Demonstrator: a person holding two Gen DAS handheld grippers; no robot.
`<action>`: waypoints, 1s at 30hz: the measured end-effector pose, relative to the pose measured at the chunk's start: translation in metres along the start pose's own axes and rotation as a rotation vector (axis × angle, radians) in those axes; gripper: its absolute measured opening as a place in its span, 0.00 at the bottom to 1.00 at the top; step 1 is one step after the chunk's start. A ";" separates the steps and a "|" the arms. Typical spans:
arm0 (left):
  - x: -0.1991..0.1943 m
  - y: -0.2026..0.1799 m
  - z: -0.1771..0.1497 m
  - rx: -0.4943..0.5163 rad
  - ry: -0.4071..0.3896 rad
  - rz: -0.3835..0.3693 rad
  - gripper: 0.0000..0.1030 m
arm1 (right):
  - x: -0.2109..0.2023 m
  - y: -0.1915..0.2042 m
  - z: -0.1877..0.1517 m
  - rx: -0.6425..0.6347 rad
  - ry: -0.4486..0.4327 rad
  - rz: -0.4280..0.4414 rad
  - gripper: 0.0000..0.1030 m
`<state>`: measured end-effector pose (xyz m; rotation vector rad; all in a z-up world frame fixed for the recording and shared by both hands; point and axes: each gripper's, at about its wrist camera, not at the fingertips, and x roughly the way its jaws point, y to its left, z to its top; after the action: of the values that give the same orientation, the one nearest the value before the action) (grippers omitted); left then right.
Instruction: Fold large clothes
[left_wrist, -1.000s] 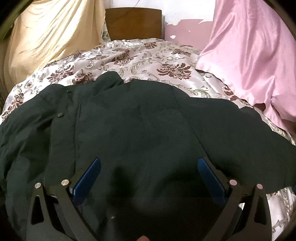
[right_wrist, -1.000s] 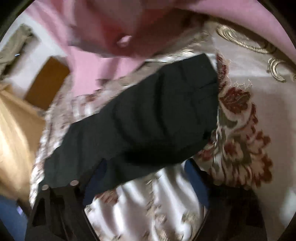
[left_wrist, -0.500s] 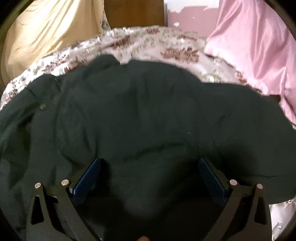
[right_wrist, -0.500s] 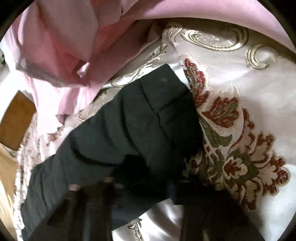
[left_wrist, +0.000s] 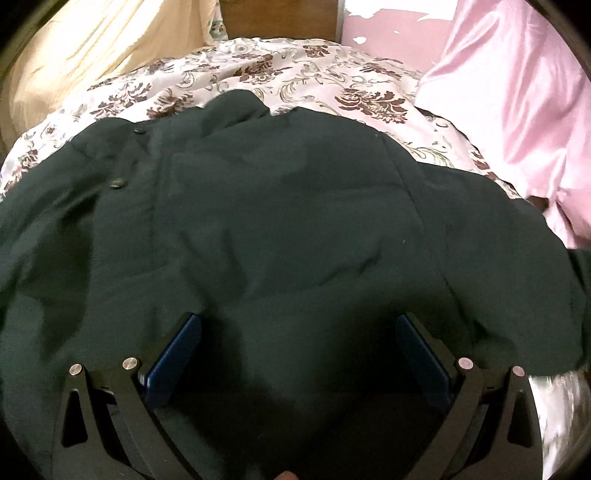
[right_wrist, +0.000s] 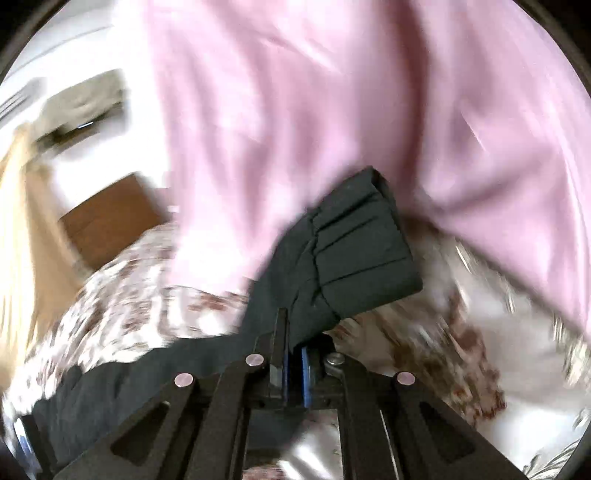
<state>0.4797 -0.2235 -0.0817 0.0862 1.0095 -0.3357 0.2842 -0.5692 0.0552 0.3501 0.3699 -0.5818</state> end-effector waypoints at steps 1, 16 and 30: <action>-0.006 0.004 -0.002 0.012 0.003 0.004 0.99 | -0.005 0.020 0.000 -0.048 -0.009 0.045 0.05; -0.122 0.189 -0.019 -0.186 -0.037 -0.145 0.99 | -0.037 0.290 -0.137 -0.705 0.144 0.513 0.06; -0.085 0.200 -0.017 -0.349 0.003 -0.441 0.99 | -0.008 0.306 -0.204 -0.755 0.398 0.646 0.10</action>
<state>0.4874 -0.0108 -0.0363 -0.4577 1.0731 -0.5539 0.4089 -0.2411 -0.0546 -0.1592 0.7843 0.2849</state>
